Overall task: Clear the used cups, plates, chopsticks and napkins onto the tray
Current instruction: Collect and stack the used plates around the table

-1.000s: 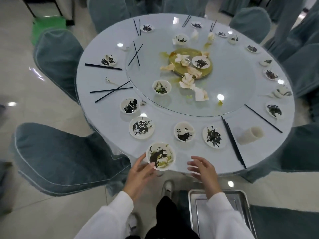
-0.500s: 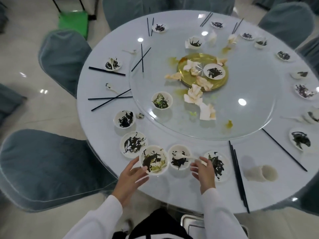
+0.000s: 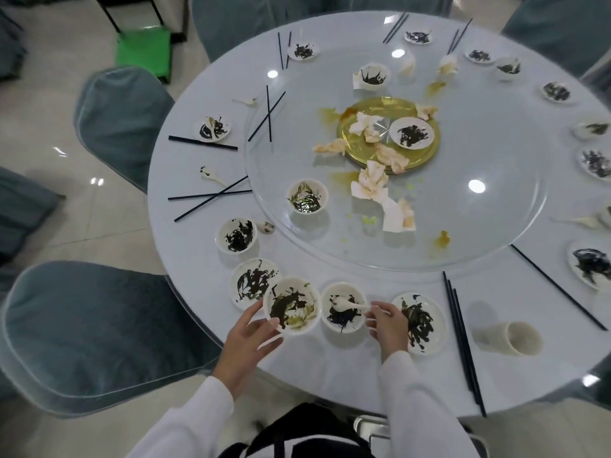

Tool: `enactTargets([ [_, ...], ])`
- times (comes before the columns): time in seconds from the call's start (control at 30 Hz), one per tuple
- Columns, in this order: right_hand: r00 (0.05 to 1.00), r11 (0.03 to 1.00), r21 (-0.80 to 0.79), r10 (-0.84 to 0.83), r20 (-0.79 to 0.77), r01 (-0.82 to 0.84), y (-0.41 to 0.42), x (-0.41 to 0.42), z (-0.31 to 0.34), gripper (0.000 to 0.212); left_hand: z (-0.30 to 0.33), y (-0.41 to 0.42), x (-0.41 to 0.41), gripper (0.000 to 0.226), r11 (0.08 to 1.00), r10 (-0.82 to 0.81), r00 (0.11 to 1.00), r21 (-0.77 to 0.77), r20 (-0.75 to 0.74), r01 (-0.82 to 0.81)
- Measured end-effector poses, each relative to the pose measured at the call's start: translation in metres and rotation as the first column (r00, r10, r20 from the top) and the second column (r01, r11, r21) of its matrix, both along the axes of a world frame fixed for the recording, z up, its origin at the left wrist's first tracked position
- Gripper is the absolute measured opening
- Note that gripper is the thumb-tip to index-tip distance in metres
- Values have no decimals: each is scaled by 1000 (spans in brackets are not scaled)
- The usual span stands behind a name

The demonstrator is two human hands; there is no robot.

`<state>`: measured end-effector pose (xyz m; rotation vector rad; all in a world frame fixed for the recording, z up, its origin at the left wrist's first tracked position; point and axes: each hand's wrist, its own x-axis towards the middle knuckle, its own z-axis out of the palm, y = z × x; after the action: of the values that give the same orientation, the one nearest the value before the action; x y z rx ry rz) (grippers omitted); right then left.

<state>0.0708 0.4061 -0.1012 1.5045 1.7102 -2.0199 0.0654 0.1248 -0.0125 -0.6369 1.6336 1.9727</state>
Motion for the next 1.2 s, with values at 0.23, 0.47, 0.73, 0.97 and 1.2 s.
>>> enactTargets([
  [0.23, 997, 999, 13, -43, -61, 44, 0, 7, 6, 15, 0, -12, -2, 53, 999, 22, 1000, 42, 6, -22],
  [0.47, 970, 981, -49, -191, -148, 185, -15, 42, 35, 12, 0, -29, -14, 47, 992, -23, 999, 128, 31, 18],
  [0.73, 922, 943, -99, -333, -198, 319, -31, 111, 66, 23, -2, -46, -24, 57, 966, -141, 990, 218, 6, 136],
  [0.97, 846, 867, -99, -499, -188, 489, -40, 141, 68, 17, -3, -37, -7, 51, 942, -244, 970, 242, 14, 233],
  [1.2, 838, 847, -125, -530, -130, 517, -35, 134, 47, 10, 1, -30, -6, 51, 947, -261, 965, 195, -1, 256],
])
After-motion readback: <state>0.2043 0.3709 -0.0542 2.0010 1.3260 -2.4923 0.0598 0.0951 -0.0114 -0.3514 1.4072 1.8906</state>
